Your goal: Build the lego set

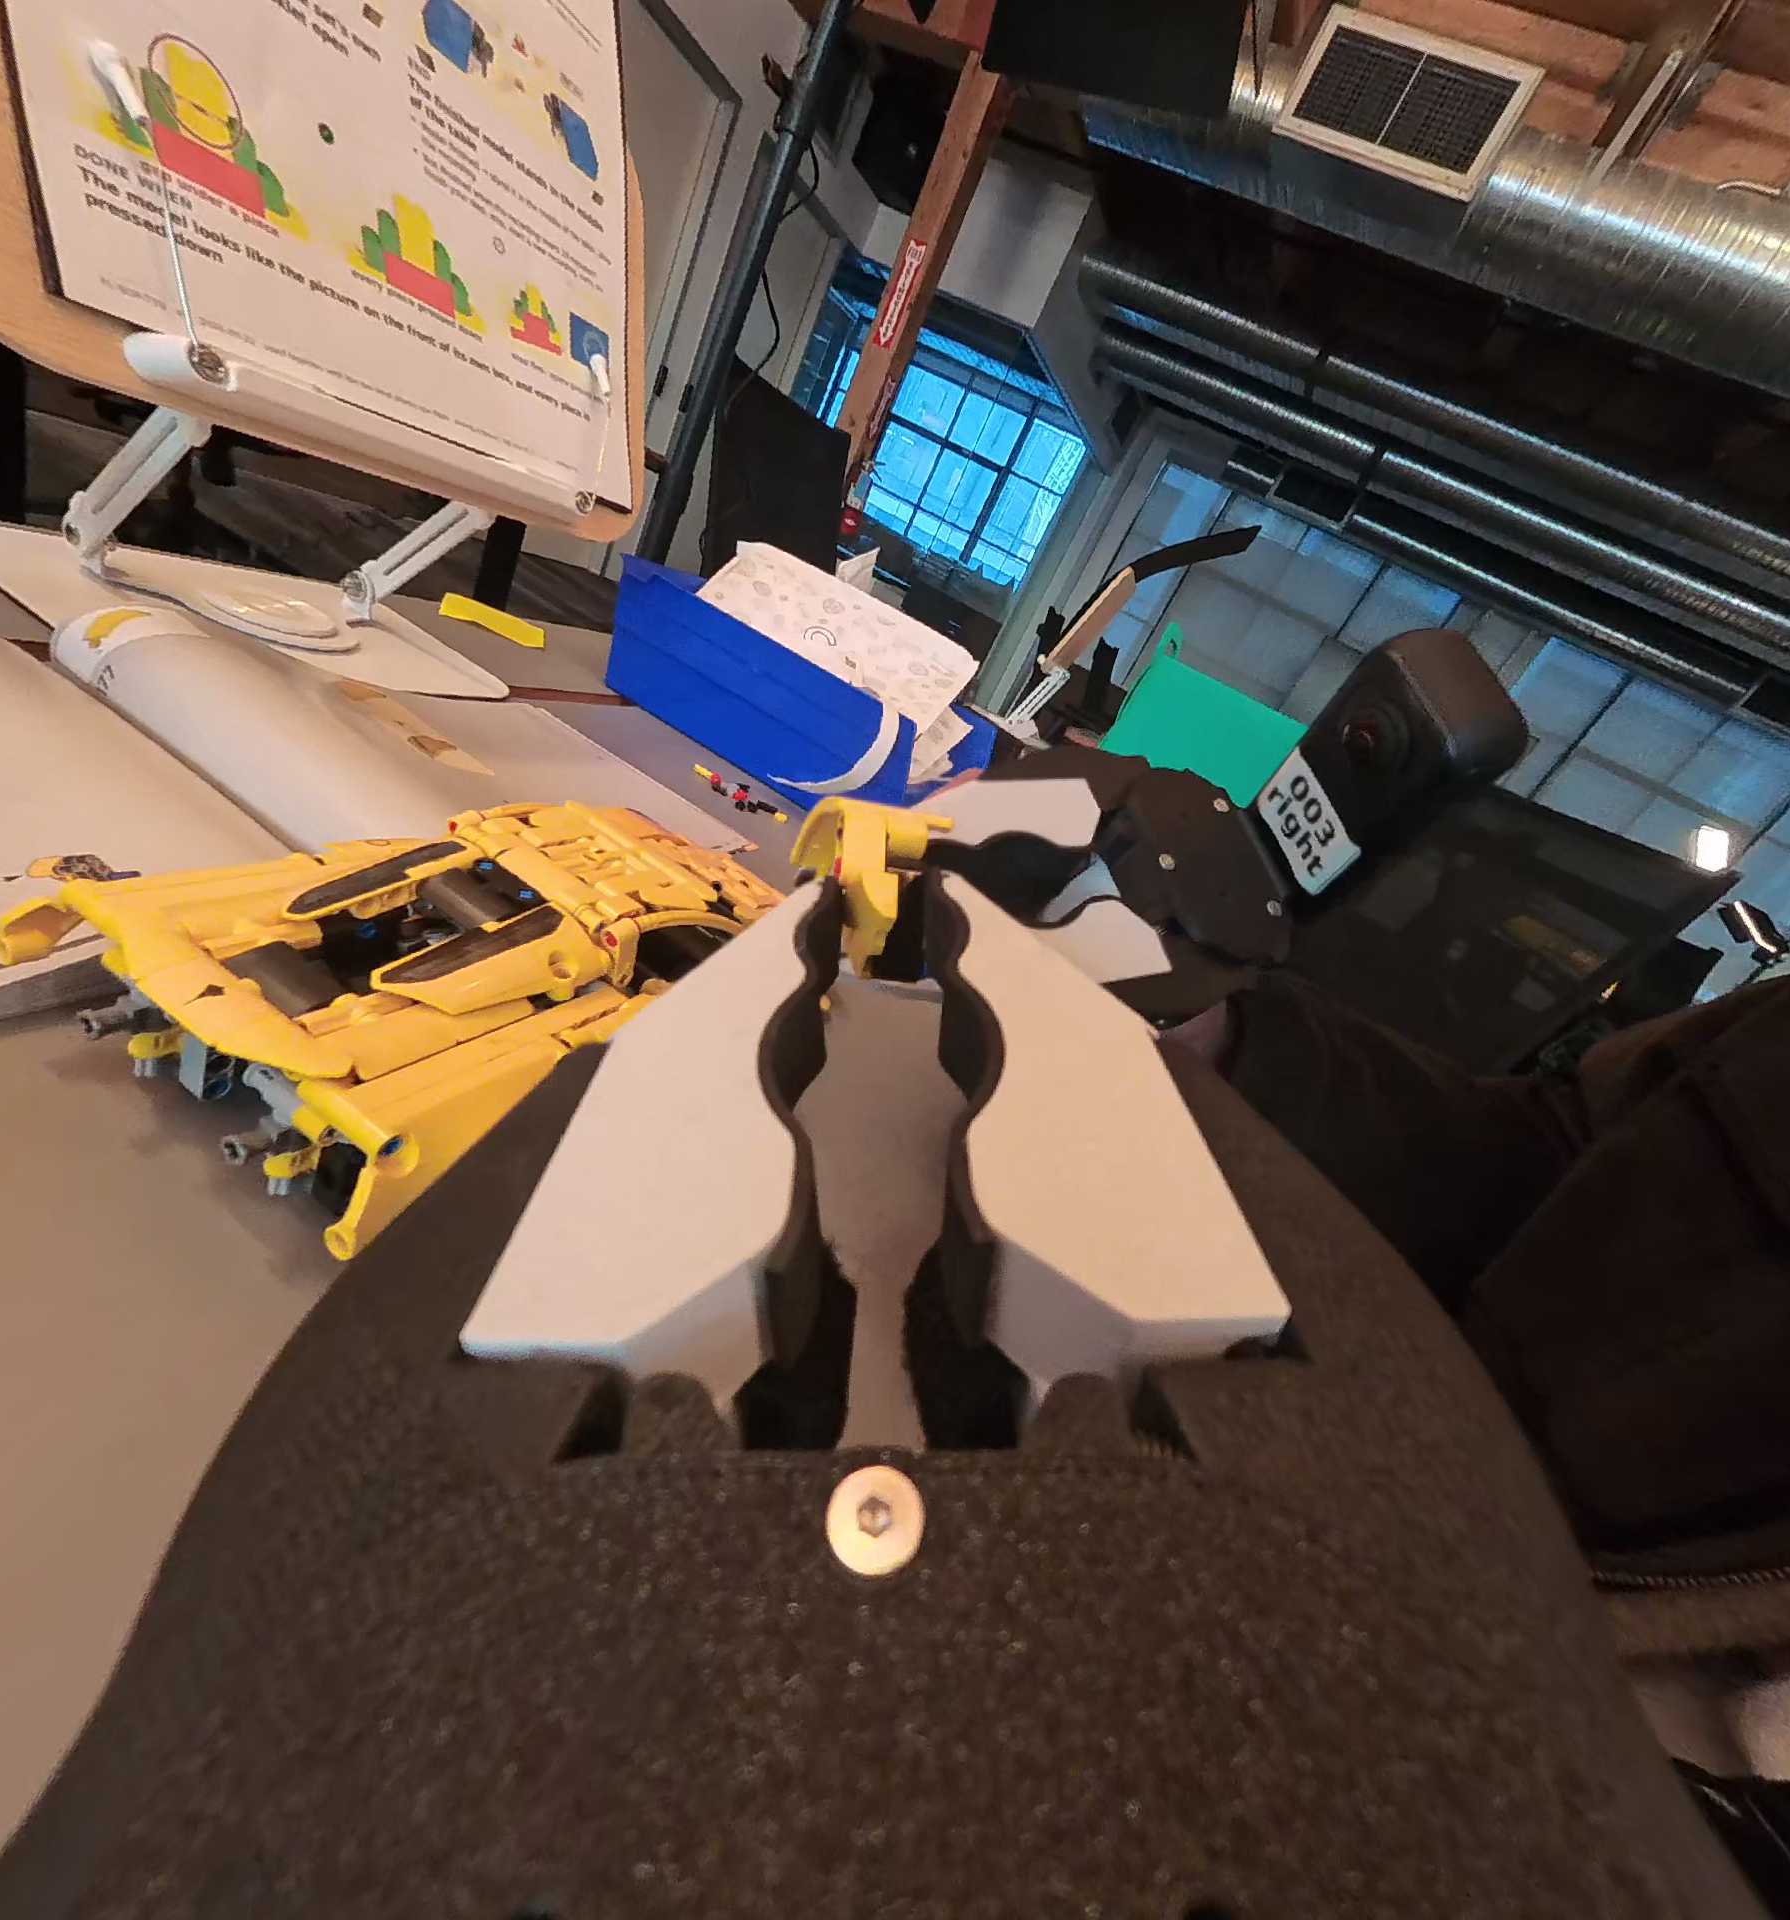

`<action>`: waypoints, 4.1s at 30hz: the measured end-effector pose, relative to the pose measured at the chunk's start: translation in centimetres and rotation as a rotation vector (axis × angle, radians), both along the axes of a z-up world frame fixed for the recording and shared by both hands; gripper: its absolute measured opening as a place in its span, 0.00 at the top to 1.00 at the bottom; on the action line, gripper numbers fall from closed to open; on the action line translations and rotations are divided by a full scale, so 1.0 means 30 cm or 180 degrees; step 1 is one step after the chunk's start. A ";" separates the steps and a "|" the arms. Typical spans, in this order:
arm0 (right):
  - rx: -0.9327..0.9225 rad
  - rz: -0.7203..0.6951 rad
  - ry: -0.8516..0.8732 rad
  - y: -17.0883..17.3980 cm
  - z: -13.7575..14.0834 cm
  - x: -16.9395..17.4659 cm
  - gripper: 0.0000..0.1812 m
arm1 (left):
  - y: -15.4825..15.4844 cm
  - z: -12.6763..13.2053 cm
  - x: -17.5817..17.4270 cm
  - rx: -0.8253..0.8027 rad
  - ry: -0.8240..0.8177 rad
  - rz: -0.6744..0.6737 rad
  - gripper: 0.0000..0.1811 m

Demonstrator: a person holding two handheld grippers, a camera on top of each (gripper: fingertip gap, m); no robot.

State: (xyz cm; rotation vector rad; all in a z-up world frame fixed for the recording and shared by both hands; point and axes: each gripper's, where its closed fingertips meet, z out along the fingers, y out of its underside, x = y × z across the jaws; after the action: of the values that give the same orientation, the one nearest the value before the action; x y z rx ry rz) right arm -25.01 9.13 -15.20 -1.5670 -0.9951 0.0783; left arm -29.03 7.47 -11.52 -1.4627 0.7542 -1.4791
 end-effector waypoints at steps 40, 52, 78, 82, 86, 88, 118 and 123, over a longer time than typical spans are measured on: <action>-0.2035 0.0598 -0.1486 -0.179 -0.298 0.185 0.99 | 0.031 -0.075 0.039 -0.0056 0.0176 0.0121 0.83; -0.1970 -0.1397 0.0006 0.208 0.109 0.709 0.88 | 0.170 0.143 0.093 0.0153 0.0132 0.0252 0.83; -0.3854 -0.0568 0.0935 0.187 -0.240 0.567 0.74 | 0.375 -0.261 0.255 -0.0075 0.2426 -0.1632 0.82; -0.4085 -0.0515 0.0790 0.131 -0.246 0.554 0.77 | 0.338 -0.261 0.243 -0.0137 0.2459 -0.1773 0.82; -0.4130 -0.0465 0.0709 0.116 -0.250 0.546 0.79 | 0.283 -0.263 0.221 -0.0229 0.2541 -0.2067 0.86; -0.4123 -0.0438 0.0716 0.109 -0.243 0.560 0.78 | 0.293 -0.254 0.227 -0.0120 0.2531 -0.2033 0.86; -0.3947 -0.2505 0.1785 0.230 -0.336 0.969 0.89 | 0.553 -0.398 0.474 0.0524 0.2885 -0.1142 0.89; -0.3971 -0.2509 0.1799 0.225 -0.332 0.968 0.90 | 0.550 -0.401 0.475 0.0476 0.2862 -0.1162 0.89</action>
State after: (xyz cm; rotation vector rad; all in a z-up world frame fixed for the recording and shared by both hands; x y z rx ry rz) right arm 4.02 15.87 -25.16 -2.7224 0.3094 0.6385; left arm -14.79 23.98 -23.56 -1.9379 1.7004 -0.9180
